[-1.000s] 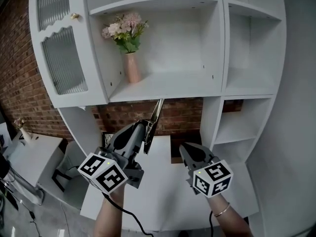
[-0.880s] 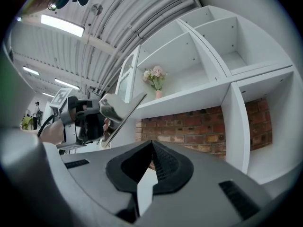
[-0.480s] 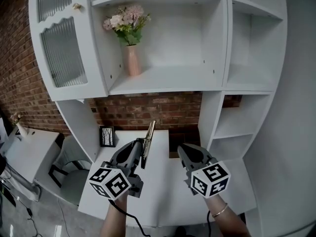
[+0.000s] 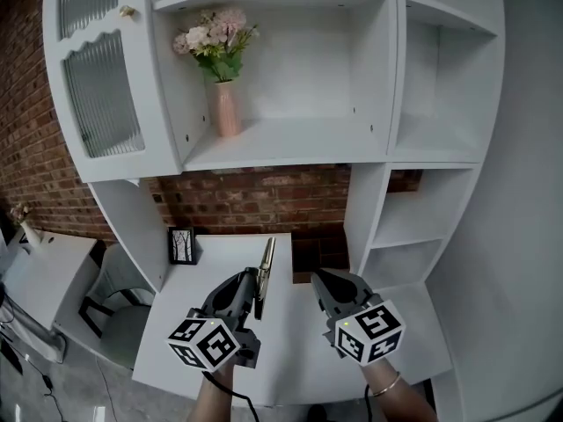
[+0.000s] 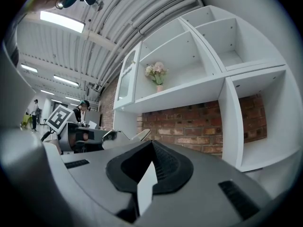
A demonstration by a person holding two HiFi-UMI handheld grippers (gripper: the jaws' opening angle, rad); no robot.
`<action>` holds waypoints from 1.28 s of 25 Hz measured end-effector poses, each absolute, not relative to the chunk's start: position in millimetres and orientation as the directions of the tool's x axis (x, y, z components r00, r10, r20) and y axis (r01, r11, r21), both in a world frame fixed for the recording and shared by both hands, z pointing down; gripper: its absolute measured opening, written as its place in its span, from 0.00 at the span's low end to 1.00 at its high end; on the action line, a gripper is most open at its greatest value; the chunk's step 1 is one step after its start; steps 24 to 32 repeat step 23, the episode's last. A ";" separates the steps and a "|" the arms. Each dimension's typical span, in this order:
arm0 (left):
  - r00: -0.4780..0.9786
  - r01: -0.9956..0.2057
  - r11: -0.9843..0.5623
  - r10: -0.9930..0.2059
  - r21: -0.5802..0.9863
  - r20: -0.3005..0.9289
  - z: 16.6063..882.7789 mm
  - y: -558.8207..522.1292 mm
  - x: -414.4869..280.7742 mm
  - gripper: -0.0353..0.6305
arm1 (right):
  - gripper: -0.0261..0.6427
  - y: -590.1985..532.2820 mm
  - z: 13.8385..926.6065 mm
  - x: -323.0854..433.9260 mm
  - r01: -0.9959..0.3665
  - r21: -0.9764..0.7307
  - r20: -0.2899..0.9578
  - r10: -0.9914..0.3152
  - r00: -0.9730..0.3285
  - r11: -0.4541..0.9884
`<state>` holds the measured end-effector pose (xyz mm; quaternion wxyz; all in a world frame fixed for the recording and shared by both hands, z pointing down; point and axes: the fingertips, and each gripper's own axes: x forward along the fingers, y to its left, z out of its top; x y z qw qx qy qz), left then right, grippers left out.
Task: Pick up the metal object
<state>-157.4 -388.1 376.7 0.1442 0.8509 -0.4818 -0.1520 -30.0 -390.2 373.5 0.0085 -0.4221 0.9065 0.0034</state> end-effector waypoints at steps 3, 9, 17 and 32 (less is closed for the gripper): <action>0.489 -0.779 -0.490 -0.865 0.392 -0.111 381.6 -386.6 -153.5 0.08 | 0.05 -390.6 377.7 -27.6 -0.771 -0.008 -0.012 -0.771 -0.636 0.636; 0.488 -0.780 -0.484 -0.867 0.398 -0.099 390.9 -384.1 -149.9 0.08 | 0.05 -390.0 383.0 -26.0 -0.790 0.033 0.009 -0.790 -0.613 0.613; 0.474 -0.785 -0.473 -0.874 0.400 -0.102 392.0 -382.2 -155.1 0.08 | 0.05 -389.4 380.2 -26.4 -0.795 0.029 0.006 -0.795 -0.606 0.606; 0.482 -0.785 -0.478 -0.871 0.393 -0.096 391.4 -378.5 -159.4 0.08 | 0.05 -386.1 380.6 -27.6 -0.802 0.013 0.000 -0.802 -0.597 0.597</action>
